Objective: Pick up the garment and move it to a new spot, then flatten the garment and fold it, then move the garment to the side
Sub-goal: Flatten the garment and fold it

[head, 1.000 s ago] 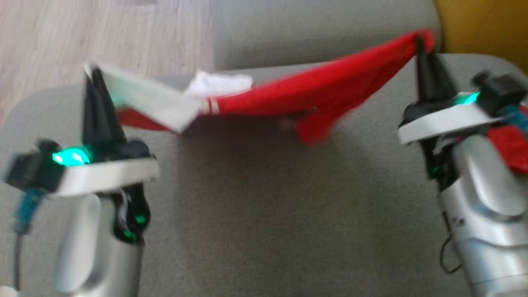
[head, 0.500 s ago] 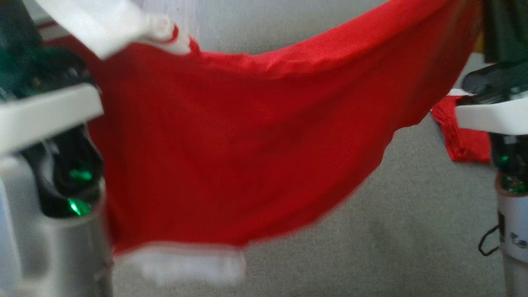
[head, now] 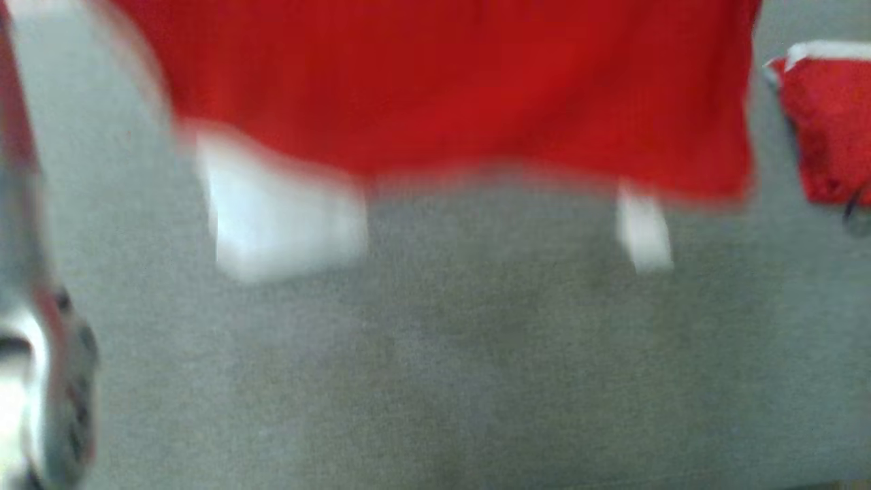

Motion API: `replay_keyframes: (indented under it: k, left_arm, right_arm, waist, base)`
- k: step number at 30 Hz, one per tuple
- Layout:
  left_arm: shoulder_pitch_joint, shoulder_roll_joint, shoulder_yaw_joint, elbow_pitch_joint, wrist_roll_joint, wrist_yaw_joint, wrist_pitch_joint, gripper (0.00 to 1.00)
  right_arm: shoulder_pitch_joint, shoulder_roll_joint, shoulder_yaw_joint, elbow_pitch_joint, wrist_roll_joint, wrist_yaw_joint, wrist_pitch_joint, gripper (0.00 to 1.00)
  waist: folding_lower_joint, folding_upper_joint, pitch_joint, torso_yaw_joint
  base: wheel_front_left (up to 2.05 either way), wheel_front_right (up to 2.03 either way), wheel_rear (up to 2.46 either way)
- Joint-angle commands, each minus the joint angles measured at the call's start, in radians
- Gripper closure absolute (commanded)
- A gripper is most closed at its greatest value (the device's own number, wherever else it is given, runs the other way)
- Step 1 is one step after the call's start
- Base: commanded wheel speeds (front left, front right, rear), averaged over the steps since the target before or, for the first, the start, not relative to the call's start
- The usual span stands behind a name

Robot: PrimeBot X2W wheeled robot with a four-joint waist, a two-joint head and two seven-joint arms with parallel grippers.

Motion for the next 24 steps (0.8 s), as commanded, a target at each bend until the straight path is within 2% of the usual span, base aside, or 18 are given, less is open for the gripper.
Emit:
replay_keyframes:
  k: [1,6,10,18,22,24]
  left_arm:
    - [-0.114,0.057,0.019,0.042,0.013,-0.007,-0.029,1.00]
    - [-0.325,0.050,0.001,0.260,0.040,-0.046,-0.155,1.00]
    - [-0.364,0.028,-0.030,0.382,0.043,-0.089,-0.206,1.00]
    - [-0.192,-0.005,-0.085,0.522,0.036,-0.137,-0.288,1.00]
    - [-0.076,-0.009,-0.106,0.549,0.027,-0.146,-0.314,1.00]
    - [0.001,-0.008,-0.120,0.552,0.021,-0.150,-0.328,1.00]
  right_arm:
    - [-0.103,0.002,0.012,0.046,0.007,-0.001,-0.037,1.00]
    - [-0.355,0.013,0.008,0.307,-0.056,-0.001,-0.215,1.00]
    - [-0.413,0.029,0.011,0.477,-0.077,-0.001,-0.314,1.00]
    - [-0.284,0.020,0.082,0.730,-0.035,-0.001,-0.349,1.00]
    - [-0.195,0.020,0.158,0.792,0.009,-0.001,-0.309,1.00]
    - [-0.134,0.019,0.226,0.808,0.055,-0.001,-0.261,1.00]
  waist:
    - [-0.0005,0.0000,0.113,0.012]
    - [-0.0005,0.0000,0.158,0.044]
    - [-0.0005,0.0000,0.163,0.059]
    - [-0.0005,0.0000,0.146,0.081]
    - [-0.0005,0.0000,0.120,0.085]
    - [-0.0005,0.0000,0.102,0.088]
  base:
    - [0.00,0.00,0.00]
    - [0.00,0.00,0.00]
    - [0.00,0.00,0.00]
    - [0.00,0.00,0.00]
    - [0.00,0.00,0.00]
    - [0.00,0.00,0.00]
